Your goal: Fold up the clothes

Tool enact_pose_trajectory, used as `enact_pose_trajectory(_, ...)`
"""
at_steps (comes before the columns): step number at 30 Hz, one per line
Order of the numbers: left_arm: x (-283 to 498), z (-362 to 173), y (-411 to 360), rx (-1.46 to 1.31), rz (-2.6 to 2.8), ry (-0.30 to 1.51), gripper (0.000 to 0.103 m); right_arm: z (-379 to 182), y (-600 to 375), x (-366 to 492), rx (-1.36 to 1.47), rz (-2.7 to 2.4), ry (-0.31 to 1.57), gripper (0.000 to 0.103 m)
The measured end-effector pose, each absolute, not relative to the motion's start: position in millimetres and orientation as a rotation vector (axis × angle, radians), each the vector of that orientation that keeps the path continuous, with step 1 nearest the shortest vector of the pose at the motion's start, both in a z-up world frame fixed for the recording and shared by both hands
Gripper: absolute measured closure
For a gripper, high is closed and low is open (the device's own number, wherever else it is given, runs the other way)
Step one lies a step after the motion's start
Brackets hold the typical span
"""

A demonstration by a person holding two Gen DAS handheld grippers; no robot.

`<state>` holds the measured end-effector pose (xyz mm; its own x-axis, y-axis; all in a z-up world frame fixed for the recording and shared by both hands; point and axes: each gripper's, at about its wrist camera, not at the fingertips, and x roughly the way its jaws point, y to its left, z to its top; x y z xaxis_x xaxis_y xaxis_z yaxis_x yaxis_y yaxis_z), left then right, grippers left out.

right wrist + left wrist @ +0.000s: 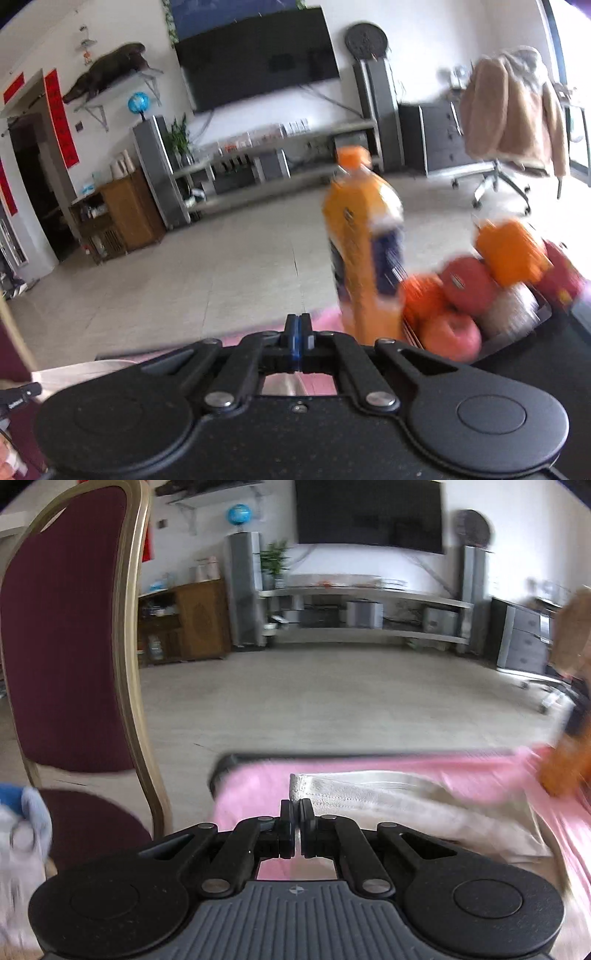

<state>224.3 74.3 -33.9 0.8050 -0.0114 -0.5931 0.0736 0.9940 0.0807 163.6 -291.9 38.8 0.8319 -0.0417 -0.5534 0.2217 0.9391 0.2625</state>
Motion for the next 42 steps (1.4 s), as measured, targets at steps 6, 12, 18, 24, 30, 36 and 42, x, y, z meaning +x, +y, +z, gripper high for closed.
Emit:
enact_pose_trajectory(6, 152.9, -81.2, 89.5, 0.058, -0.077, 0.816, 0.080, -8.4, -284.5, 115.0, 0.392, -0.068, 0.805, 0.098)
enact_pose_trajectory(12, 143.8, -81.3, 126.0, -0.204, -0.014, 0.816, 0.072, -49.2, -268.4, 139.1, 0.546, -0.029, 0.891, 0.092)
enact_pose_trajectory(18, 181.2, -85.8, 145.1, -0.404, -0.016, 0.875, 0.062, -61.6, -253.8, 192.3, 0.574, -0.051, 0.902, 0.090)
enact_pose_trajectory(24, 226.8, -128.4, 191.0, -0.826, -0.049, 1.023, 0.060, -80.0, -260.0, 237.0, 0.578, -0.036, 0.907, 0.079)
enact_pose_trajectory(30, 236.3, -162.8, 204.3, -1.103, -0.088, 1.089, 0.071, -100.4, -257.9, 254.1, 0.583, -0.042, 0.907, 0.078)
enact_pose_trajectory(36, 236.5, -156.9, 205.8, -1.101, -0.066, 1.026, 0.084, -109.8, -257.7, 256.9, 0.601, -0.058, 0.897, 0.078)
enact_pose_trajectory(42, 247.3, -165.4, 202.1, -1.093, -0.080, 1.046, 0.087, -111.3, -263.3, 255.2, 0.608, -0.069, 0.895, 0.078)
